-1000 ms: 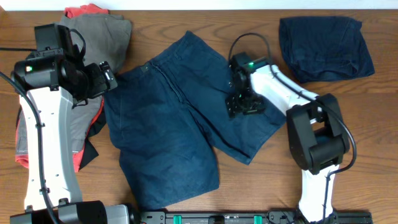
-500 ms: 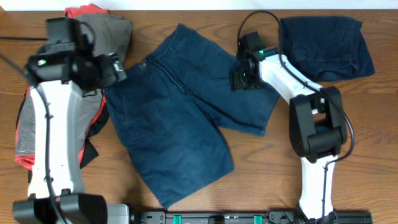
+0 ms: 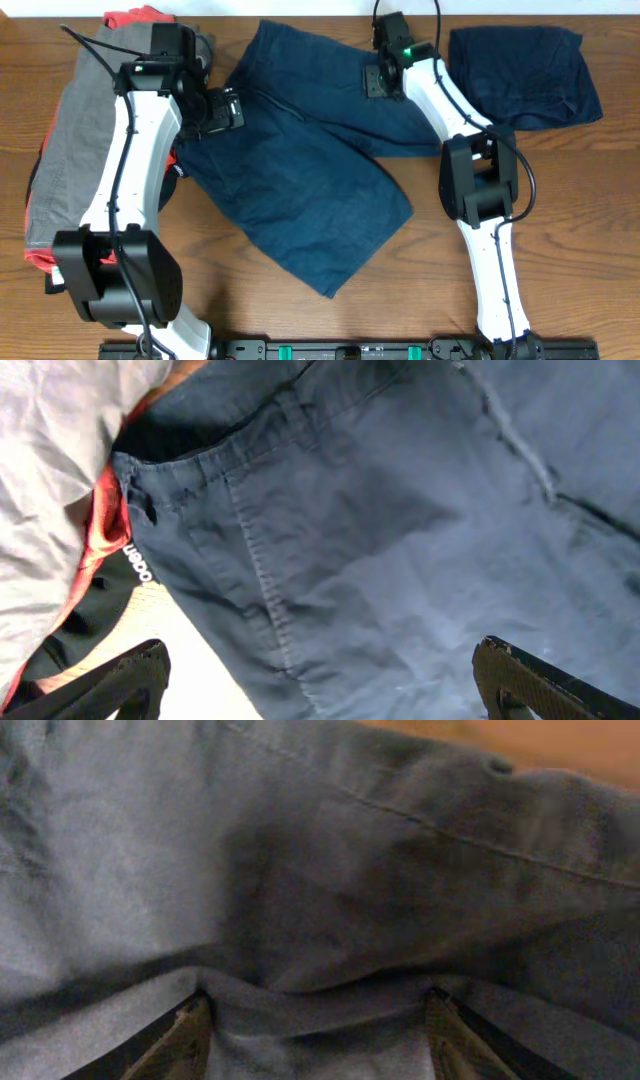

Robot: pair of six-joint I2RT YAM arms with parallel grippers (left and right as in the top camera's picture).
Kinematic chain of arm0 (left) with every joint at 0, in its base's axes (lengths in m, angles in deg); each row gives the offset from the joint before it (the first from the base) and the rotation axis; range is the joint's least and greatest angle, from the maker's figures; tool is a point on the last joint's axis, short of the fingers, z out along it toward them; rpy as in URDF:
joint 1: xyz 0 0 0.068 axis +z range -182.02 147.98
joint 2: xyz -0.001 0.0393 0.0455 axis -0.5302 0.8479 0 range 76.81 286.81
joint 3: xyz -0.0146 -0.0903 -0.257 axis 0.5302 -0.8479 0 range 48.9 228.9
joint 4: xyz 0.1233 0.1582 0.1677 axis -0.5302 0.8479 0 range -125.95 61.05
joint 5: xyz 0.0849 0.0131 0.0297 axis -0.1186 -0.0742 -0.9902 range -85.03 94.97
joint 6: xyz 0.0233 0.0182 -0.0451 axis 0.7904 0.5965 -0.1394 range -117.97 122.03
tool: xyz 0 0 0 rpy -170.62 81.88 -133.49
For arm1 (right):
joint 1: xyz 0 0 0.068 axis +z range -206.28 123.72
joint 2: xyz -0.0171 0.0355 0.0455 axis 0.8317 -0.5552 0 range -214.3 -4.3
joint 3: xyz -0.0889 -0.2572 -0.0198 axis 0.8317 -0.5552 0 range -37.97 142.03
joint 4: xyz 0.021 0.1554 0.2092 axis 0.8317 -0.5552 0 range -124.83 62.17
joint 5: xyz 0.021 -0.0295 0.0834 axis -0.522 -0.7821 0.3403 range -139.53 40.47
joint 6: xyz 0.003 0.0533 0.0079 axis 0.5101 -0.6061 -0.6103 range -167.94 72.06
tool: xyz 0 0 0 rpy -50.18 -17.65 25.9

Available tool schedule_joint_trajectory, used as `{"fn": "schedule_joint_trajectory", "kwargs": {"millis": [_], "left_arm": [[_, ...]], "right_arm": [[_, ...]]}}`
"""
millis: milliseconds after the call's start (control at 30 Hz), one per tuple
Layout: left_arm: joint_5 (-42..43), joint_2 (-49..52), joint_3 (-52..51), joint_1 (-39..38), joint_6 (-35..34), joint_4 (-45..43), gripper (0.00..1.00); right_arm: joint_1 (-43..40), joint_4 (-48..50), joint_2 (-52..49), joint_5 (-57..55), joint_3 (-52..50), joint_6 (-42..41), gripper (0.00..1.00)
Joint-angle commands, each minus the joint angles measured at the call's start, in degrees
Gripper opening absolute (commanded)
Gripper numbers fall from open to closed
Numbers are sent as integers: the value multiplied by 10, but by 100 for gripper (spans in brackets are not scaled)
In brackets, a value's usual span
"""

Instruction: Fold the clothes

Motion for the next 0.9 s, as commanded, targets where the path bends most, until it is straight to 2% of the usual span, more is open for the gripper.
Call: {"fn": "schedule_joint_trajectory", "kwargs": {"millis": [0,167,267,333,467,600,667,867], "left_arm": [[-14,7,-2,1,10,-10,98],[-38,7,-2,1,36,-28,98],[-38,7,-2,1,54,-28,98],[-38,7,-2,1,75,-28,98],[-40,7,-3,2,152,-28,98],[-57,16,-14,9,205,-34,98],[-56,28,-17,14,216,-33,98],[-31,50,-17,15,216,-12,98]], "right_arm": [[-25,-16,-34,-32,23,12,68],[-56,-71,-34,-43,66,23,71],[-69,-114,-32,-23,94,37,79],[-71,-148,-26,-4,118,61,79],[-59,-203,6,6,162,72,87],[-41,-273,61,70,174,78,94],[-30,-323,86,103,174,87,95],[3,-455,113,91,173,88,96]]}}
